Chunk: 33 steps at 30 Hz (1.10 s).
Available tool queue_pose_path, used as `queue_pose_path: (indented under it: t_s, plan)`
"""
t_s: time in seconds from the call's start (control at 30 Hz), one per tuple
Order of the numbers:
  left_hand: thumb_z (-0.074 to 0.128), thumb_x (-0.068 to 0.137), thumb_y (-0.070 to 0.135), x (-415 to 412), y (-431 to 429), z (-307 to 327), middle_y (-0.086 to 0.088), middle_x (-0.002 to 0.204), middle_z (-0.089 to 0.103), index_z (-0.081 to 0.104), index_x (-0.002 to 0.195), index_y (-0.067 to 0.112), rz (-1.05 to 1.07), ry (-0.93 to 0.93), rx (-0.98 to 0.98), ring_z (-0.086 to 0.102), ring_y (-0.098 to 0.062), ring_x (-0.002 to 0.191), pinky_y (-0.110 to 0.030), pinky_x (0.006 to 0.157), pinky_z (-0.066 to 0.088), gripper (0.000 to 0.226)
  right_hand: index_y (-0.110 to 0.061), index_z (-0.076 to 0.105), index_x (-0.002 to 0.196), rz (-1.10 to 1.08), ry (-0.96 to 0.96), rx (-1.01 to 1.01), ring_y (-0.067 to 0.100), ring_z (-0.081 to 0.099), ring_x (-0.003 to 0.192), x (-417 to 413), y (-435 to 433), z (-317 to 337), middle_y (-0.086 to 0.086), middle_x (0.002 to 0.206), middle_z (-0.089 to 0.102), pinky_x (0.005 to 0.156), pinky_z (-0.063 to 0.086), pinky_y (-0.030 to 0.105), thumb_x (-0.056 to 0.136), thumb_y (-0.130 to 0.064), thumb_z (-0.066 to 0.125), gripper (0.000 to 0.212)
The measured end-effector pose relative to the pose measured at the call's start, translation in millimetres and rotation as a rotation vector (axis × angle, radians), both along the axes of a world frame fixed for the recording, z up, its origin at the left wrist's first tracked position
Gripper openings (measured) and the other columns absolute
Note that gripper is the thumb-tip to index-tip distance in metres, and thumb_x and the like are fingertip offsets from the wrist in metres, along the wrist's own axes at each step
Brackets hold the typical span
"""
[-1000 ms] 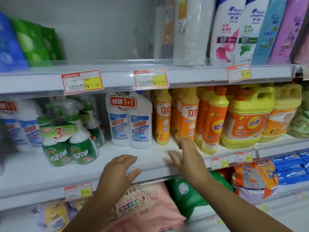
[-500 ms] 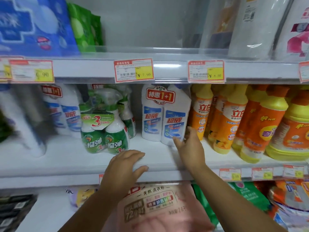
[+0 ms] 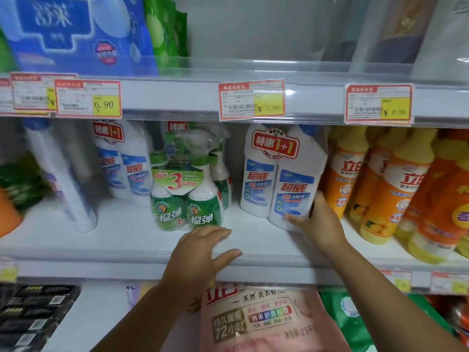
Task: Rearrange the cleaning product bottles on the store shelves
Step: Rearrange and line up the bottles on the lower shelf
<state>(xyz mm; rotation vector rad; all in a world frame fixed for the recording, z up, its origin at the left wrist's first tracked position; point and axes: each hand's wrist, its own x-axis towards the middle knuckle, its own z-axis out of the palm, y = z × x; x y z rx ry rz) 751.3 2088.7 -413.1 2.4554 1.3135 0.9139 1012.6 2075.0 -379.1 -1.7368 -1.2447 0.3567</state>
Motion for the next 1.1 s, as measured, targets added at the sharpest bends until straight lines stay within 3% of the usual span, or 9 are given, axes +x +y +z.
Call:
queue_pose_path:
  t_s: [0.07,0.33,0.4,0.53,0.73,0.83,0.9,1.1]
  plan:
    - [0.052,0.079,0.065,-0.7,-2.5,3.7,0.015,0.129,0.055,0.057,0.124,0.033,0.027,-0.024,0.009,0.044,-0.005,0.118,-0.027,0.100,0.033,0.055,-0.026,0.049,0.117,0.062,0.039,-0.006,0.012,0.061,0.092,0.8,-3.6,-0.6,-0.012,0.106,0.063,0.072,0.045,0.024,0.071,-0.024,0.082,0.056]
    - [0.056,0.081,0.058,-5.5,-18.7,14.6,0.013,0.126,0.057,0.057,0.123,0.031,0.058,-0.061,0.026,0.047,-0.005,0.115,-0.022,0.097,0.034,0.050,-0.028,0.055,0.115,0.178,0.153,-0.076,0.013,0.064,0.099,13.1,-32.9,11.1,-0.009,0.108,0.068,0.079,0.051,0.030,0.071,-0.014,0.081,0.053]
    - [0.056,0.081,0.057,-8.5,-21.2,15.4,0.013,0.129,0.056,0.056,0.125,0.032,0.075,-0.064,0.015,0.045,-0.004,0.117,-0.019,0.096,0.030,0.050,-0.028,0.056,0.113,0.220,0.145,-0.120,0.012,0.065,0.099,20.3,-42.4,16.8,-0.010,0.105,0.069,0.078,0.051,0.028,0.071,-0.013,0.080,0.051]
    - [0.057,0.081,0.056,-13.3,-22.2,16.4,0.012,0.131,0.054,0.052,0.128,0.032,0.121,-0.080,-0.010,0.044,-0.006,0.119,-0.016,0.094,0.027,0.053,-0.031,0.057,0.110,0.323,0.194,-0.175,-0.002,0.067,0.089,24.9,-56.5,24.5,-0.015,0.100,0.072,0.060,0.049,0.012,0.074,-0.010,0.077,0.047]
    - [0.057,0.079,0.059,-12.9,-17.8,18.5,0.013,0.134,0.052,0.035,0.138,0.035,0.167,-0.131,-0.092,0.046,-0.007,0.120,-0.027,0.098,0.038,0.068,-0.032,0.057,0.109,0.442,0.200,-0.185,-0.010,0.065,0.083,5.8,-55.0,26.3,-0.022,0.094,0.072,0.059,0.047,0.004,0.078,-0.006,0.074,0.044]
    - [0.058,0.076,0.062,-10.9,-19.4,22.0,0.020,0.123,0.056,0.037,0.132,0.044,0.132,-0.213,-0.130,0.050,0.007,0.106,-0.020,0.085,0.045,0.062,-0.034,0.057,0.111,0.493,0.170,-0.189,-0.009,0.064,0.087,-10.9,-49.2,25.7,-0.020,0.100,0.071,0.064,0.046,0.004,0.078,-0.011,0.076,0.044]
    - [0.057,0.073,0.065,-13.3,-20.9,24.6,0.023,0.114,0.055,0.041,0.123,0.046,0.141,-0.273,-0.118,0.050,0.014,0.097,-0.010,0.072,0.040,0.056,-0.036,0.056,0.112,0.532,0.158,-0.194,-0.010,0.063,0.090,-23.7,-45.3,24.3,-0.024,0.099,0.070,0.066,0.046,0.004,0.078,-0.015,0.076,0.046]
    - [0.063,0.070,0.061,-41.1,-14.6,24.5,0.024,0.109,0.054,0.043,0.115,0.045,0.264,-0.390,-0.133,0.053,0.006,0.095,-0.011,0.068,0.038,0.051,-0.037,0.055,0.113,0.589,0.146,-0.126,-0.005,0.064,0.094,-66.5,-34.6,13.9,-0.021,0.103,0.070,0.078,0.049,0.013,0.075,-0.016,0.078,0.049]
